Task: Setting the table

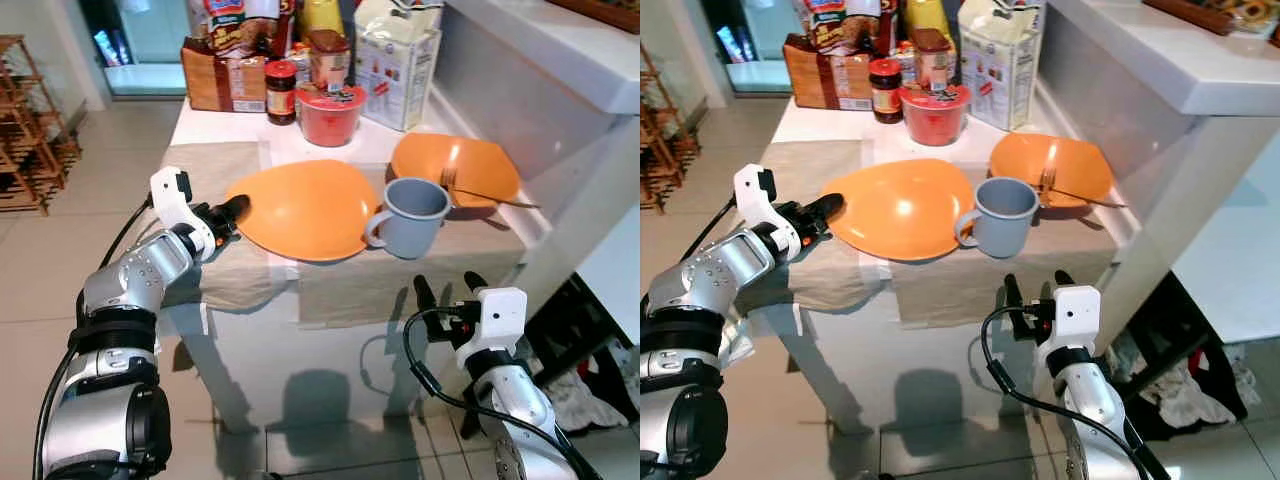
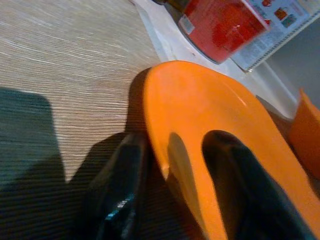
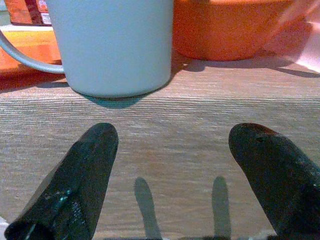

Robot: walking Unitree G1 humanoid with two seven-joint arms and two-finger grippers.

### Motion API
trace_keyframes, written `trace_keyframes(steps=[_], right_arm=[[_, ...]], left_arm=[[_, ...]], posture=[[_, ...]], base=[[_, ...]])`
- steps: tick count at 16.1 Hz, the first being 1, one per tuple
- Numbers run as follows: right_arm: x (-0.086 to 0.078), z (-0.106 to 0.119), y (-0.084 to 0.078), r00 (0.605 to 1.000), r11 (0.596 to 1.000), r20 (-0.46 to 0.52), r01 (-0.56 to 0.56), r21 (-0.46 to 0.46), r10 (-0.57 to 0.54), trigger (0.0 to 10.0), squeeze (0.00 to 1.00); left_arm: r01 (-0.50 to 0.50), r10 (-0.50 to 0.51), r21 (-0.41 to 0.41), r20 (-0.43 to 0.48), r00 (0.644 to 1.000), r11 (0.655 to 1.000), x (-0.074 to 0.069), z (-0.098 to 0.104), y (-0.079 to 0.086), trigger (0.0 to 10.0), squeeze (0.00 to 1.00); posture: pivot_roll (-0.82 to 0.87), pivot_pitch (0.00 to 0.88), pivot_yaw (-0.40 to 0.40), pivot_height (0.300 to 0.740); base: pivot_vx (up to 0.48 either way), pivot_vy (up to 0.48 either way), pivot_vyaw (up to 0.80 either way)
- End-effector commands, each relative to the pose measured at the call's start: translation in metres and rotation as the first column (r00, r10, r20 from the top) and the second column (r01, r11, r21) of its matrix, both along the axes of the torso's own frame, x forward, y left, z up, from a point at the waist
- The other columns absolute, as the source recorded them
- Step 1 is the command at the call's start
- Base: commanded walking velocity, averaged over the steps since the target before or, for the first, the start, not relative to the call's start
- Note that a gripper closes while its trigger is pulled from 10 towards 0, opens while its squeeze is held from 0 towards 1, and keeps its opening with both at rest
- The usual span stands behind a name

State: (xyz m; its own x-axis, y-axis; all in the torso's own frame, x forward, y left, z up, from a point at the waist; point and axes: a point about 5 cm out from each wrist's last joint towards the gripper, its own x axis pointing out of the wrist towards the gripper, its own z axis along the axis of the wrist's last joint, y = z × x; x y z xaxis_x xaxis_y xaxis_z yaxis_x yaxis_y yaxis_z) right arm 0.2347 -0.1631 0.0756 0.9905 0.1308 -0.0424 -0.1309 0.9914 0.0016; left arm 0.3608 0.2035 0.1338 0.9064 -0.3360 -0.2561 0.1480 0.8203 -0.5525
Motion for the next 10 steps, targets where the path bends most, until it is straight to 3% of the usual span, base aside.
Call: trace_keyframes(steps=[1,3,6,10], right_arm=[[0.002,0.003,-0.001,1.0,1.0,0.006,-0.004,0.002,0.004,10.0,0.0],[0.001,0.003,-0.001,1.0,1.0,0.003,-0.005,0.002,0.005,10.0,0.0],[0.0,0.003,0.0,1.0,1.0,0.001,-0.006,0.002,0.006,10.0,0.0],[-0.002,0.005,0.003,1.0,1.0,0.0,-0.006,0.003,0.006,10.0,0.0]], left_arm=[[-0.019,0.029,0.048,-0.204,0.979,0.999,-0.016,-0.045,-0.001,0.0,0.0],[-0.068,0.084,0.088,-0.195,0.977,0.994,-0.014,-0.046,0.005,0.0,0.0],[-0.148,0.158,0.078,-0.143,0.977,0.986,-0.007,-0.036,0.011,0.0,0.0],[-0.344,0.359,0.123,-0.136,0.923,0.931,-0.004,-0.035,0.031,0.0,0.0]], posture=[[-0.06,0.0,-0.013,0.74],[-0.06,0.001,-0.013,0.74],[-0.06,0.002,-0.012,0.74],[-0.07,0.0,-0.01,0.74]], base=[[0.0,0.0,0.0],[0.0,0.0,0.0],[0.0,0.0,0.0],[0.0,0.0,0.0]])
